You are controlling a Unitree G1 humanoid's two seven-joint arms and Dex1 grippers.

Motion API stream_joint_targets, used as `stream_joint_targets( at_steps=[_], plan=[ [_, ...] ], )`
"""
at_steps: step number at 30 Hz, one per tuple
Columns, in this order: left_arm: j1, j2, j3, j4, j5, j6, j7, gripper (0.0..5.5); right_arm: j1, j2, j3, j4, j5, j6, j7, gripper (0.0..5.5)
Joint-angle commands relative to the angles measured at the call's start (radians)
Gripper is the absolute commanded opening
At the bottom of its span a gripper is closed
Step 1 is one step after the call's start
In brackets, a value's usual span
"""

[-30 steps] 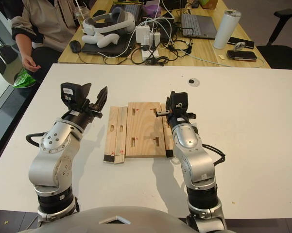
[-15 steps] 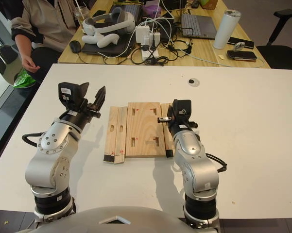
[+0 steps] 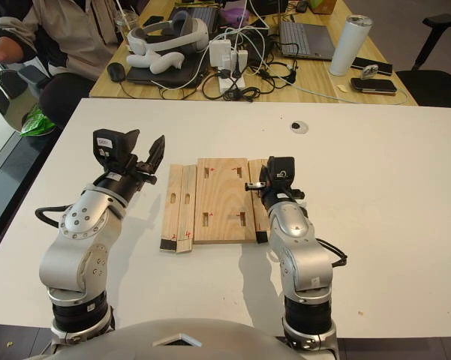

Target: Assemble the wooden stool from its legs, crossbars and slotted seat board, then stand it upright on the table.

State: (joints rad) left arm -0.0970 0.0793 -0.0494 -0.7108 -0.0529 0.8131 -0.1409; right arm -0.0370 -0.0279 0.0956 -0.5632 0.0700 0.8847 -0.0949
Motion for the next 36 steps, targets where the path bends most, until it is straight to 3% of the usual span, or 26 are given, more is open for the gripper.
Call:
stream_joint_targets(
  at_steps=[1, 21, 31, 36],
  plan=[
    [-0.002, 0.01, -0.002, 0.002, -0.008, 0.007, 0.006, 2.7, -0.003, -0.006, -0.01, 0.016, -0.013, 0.006, 0.006, 0.39],
    [-0.002, 0.014, -0.008, 0.005, -0.012, 0.003, 0.023, 2.7, -0.019, 0.063, -0.027, 0.017, 0.035, 0.163, 0.035, 0.39],
    [-0.027, 0.019, -0.01, 0.031, -0.02, -0.015, 0.021, 2.7, -0.155, 0.09, -0.055, 0.379, -0.013, -0.188, 0.007, 0.39],
    [-0.034, 0.027, -0.011, 0.037, -0.025, -0.015, 0.017, 2.7, -0.214, 0.133, -0.079, 0.496, 0.019, -0.144, 0.017, 0.39]
  ],
)
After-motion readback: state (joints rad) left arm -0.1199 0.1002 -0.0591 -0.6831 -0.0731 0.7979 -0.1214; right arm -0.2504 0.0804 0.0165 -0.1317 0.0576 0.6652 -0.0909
